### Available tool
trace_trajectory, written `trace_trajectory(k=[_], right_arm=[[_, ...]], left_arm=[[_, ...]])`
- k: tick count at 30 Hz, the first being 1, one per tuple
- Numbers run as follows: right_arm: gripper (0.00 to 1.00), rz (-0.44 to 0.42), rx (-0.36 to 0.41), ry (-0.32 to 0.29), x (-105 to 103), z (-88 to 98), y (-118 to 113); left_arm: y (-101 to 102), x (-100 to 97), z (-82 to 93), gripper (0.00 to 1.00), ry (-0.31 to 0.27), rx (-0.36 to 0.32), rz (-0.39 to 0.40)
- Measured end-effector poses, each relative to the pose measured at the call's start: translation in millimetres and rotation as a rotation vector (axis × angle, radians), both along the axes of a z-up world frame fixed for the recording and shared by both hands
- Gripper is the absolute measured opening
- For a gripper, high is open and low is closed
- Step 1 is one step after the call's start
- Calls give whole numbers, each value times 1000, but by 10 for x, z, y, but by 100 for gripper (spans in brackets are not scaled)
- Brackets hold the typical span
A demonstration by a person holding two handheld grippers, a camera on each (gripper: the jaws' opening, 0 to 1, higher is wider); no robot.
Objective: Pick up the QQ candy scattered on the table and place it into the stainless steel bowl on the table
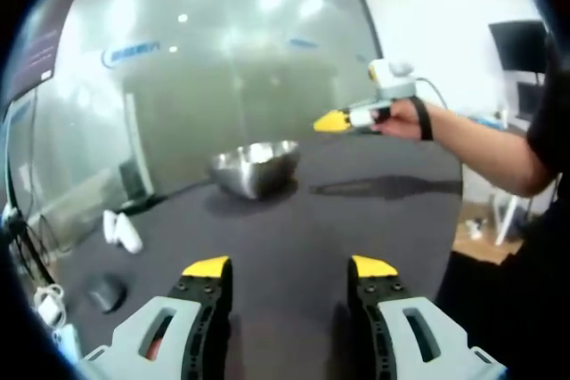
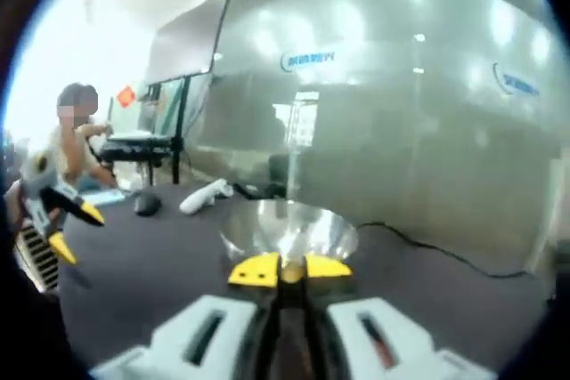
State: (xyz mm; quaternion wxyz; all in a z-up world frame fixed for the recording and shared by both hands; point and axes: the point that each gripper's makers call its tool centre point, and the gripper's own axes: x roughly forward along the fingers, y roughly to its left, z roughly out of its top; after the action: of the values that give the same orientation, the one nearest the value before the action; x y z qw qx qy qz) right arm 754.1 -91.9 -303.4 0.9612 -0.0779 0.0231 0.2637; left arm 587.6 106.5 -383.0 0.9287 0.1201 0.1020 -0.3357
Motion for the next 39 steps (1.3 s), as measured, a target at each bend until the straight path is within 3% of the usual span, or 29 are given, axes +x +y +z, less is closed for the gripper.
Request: trace_trajectory(k=[9,15,19,24,28,30,31,33,39], right_arm=[[9,-58,-5,-13,458,55,152],[9,-64,-20,-17,617,40,255],[9,-57,-12,18,704,-3,300],[9,-59,-27,-11,767,49,353],[10,-48,-26,6,815,23,434],[21,-104,-41,43,853,-73,357],[26,-107,-43,32,863,-74,346],[25,-100,18,46,893,-48,358],[21,-73,34,36,716,39,300]], left_arm=[[18,-5,10,53,-2,-4,-1],[48,15,2,53,-1,-5,2],[62,20,21,53,-5,-18,6],[77,23,0,53,-2,-24,6],[91,39,-19,53,5,-20,12],[87,38,-2,53,3,-22,11],[86,36,5,53,1,-23,12],[87,32,16,53,-2,-25,13],[86,36,-32,53,9,-13,16]])
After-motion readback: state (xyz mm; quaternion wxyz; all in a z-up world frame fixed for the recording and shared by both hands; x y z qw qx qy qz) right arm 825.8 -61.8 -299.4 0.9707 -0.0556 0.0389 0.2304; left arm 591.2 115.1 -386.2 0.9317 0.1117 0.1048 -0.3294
